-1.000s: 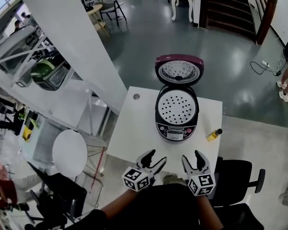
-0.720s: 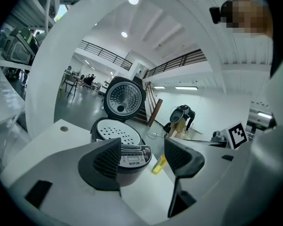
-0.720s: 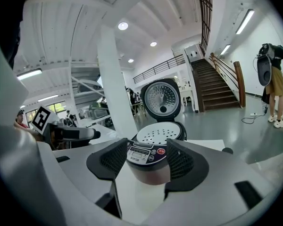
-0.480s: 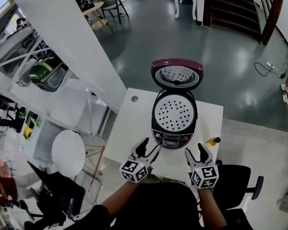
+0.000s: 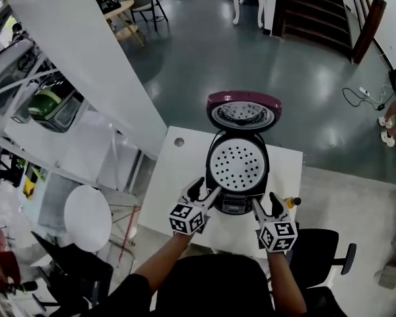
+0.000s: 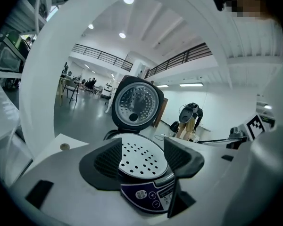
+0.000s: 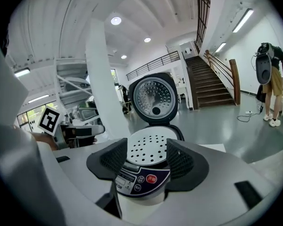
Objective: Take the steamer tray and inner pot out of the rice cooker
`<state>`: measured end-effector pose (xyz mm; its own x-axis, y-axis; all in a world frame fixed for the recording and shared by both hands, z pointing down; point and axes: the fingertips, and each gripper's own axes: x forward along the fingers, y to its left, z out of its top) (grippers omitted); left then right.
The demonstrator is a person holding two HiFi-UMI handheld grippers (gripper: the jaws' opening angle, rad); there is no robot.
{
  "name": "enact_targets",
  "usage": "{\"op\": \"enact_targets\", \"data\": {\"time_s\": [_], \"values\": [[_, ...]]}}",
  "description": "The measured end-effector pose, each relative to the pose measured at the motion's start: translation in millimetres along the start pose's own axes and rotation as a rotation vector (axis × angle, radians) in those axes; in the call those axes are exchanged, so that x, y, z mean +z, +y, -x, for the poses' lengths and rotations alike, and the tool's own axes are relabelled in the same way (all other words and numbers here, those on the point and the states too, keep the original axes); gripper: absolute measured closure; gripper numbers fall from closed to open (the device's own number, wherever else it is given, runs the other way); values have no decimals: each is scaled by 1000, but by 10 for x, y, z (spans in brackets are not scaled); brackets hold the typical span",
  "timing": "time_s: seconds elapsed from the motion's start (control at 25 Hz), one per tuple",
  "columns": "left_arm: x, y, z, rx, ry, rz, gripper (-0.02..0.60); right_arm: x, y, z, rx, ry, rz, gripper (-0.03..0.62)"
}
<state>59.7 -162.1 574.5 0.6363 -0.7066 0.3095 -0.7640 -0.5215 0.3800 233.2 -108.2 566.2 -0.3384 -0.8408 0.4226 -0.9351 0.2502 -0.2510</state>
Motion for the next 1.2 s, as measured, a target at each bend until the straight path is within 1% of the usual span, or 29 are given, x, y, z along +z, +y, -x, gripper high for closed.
{"op": "enact_targets", "data": {"time_s": [0.2,0.36,0.44,0.6,0.72,0.88,1.08,1.2], "values": [[-19,188,-322,-5,51,1,324,123,-243,-265,-69,9,67,367],[-15,269,-542,-21,66,2,324,137,-417,-492,-94,35,72,366],[-38,326,-638,-19,79,-6,324,80,-501,-628,-92,72,73,367],[-123,502,-813,1,135,-29,324,-113,-616,-896,-58,182,63,365],[-251,628,-946,16,198,-45,324,-218,-724,-1079,-61,242,118,365],[-364,737,-1051,31,273,-94,324,-377,-875,-1279,-79,314,189,365],[-448,825,-1164,45,338,-137,324,-472,-945,-1468,-78,358,211,365],[-506,855,-1232,49,402,-228,322,-501,-946,-1566,-87,395,303,365]]}}
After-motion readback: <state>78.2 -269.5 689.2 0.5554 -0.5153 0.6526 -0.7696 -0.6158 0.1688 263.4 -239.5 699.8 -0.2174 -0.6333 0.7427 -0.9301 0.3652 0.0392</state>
